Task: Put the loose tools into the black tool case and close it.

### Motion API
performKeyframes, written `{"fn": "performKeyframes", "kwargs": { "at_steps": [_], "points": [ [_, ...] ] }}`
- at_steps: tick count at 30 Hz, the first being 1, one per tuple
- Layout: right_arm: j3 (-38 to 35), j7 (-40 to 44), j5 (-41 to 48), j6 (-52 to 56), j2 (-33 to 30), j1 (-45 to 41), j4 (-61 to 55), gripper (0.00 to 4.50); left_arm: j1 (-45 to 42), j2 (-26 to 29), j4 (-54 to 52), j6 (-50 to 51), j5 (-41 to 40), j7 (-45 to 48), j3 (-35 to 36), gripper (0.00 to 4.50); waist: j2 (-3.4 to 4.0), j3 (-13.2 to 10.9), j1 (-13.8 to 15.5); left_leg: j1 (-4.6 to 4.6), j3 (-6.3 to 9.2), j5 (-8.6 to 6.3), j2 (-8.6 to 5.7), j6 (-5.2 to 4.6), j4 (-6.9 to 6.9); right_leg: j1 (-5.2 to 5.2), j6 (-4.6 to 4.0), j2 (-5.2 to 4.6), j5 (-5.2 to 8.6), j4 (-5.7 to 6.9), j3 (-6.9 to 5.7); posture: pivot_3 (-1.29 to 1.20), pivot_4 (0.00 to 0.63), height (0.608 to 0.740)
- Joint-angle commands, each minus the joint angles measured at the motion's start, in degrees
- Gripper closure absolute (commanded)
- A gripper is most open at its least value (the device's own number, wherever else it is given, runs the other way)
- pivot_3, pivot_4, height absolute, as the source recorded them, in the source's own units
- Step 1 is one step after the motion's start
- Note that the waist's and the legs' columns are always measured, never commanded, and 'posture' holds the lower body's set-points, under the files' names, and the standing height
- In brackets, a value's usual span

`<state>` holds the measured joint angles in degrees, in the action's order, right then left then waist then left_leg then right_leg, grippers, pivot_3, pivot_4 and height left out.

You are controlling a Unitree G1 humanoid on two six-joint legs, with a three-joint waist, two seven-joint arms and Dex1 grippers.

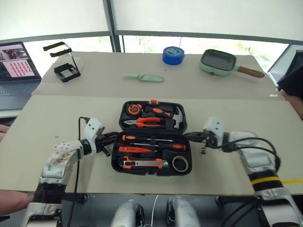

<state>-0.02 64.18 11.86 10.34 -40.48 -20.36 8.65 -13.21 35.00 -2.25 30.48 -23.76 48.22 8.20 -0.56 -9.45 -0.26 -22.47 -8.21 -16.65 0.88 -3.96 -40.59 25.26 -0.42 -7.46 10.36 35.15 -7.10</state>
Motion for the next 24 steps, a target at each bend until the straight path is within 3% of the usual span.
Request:
{"fn": "performKeyframes", "kwargs": {
  "at_steps": [1,6,9,14,16,19,24],
  "points": [
    [-7.3,-1.4,7.1,10.6,-3.9,0.2,-8.4,2.68,-0.4,6.4,-6.3,12.2,-7.4,-1.0,8.4,1.98,-0.07,0.0,0.0,0.00,0.03,0.00,0.01,0.00,-0.02,-0.01,0.00,0.00,0.00,0.00,0.00,0.00,0.150,0.740],
    [-8.8,-3.9,14.7,30.5,-6.9,-4.2,-13.9,0.93,-8.1,11.1,-5.1,33.3,-15.5,-4.9,11.0,0.18,-0.08,-0.1,-0.3,0.13,0.06,0.01,0.04,0.25,-0.02,-0.06,0.36,0.07,0.22,0.12,0.01,0.00,0.150,0.740],
    [-6.9,-11.6,16.1,50.0,-7.3,-9.4,-16.2,0.01,-13.0,12.8,-3.4,40.0,-17.4,-1.9,5.7,0.00,-0.11,-0.1,-0.1,0.13,0.10,0.03,0.00,0.27,-0.03,-0.10,0.38,0.12,0.21,0.18,0.00,0.00,0.150,0.740],
    [-8.2,-20.2,19.8,68.7,1.1,-20.0,-13.4,0.01,-22.4,9.2,6.7,36.6,-10.5,-6.1,-2.0,0.00,-0.14,-0.1,0.3,0.01,0.04,0.04,-0.09,0.26,-0.04,0.05,-0.07,0.16,-0.04,0.23,0.00,0.00,0.150,0.740],
    [-7.1,-23.5,18.4,73.9,3.3,-23.1,-10.7,0.01,-26.5,6.6,11.1,40.9,-8.3,-11.1,-2.5,0.00,-0.14,-0.1,0.3,-0.04,0.06,0.15,-0.09,0.11,-0.03,0.06,-0.11,0.35,-0.07,0.21,-0.01,0.00,0.150,0.740],
    [-3.6,-26.0,16.9,76.9,3.7,-25.8,-6.9,0.01,-30.8,3.1,16.4,45.4,-7.5,-14.5,-2.2,0.00,-0.15,-0.1,0.4,-0.29,0.01,0.34,-0.12,-0.19,-0.05,0.22,-0.11,0.43,-0.07,0.18,-0.08,0.00,0.150,0.740],
    [-3.4,-28.3,15.8,74.7,6.3,-28.7,-0.7,0.01,-31.9,0.4,19.0,44.1,-7.4,-13.4,-2.5,0.00,-0.16,-0.1,0.1,-0.54,-0.16,0.35,-0.20,-0.22,-0.05,0.52,-0.01,0.52,-0.11,0.33,-0.20,0.00,0.150,0.740]
  ]
}}
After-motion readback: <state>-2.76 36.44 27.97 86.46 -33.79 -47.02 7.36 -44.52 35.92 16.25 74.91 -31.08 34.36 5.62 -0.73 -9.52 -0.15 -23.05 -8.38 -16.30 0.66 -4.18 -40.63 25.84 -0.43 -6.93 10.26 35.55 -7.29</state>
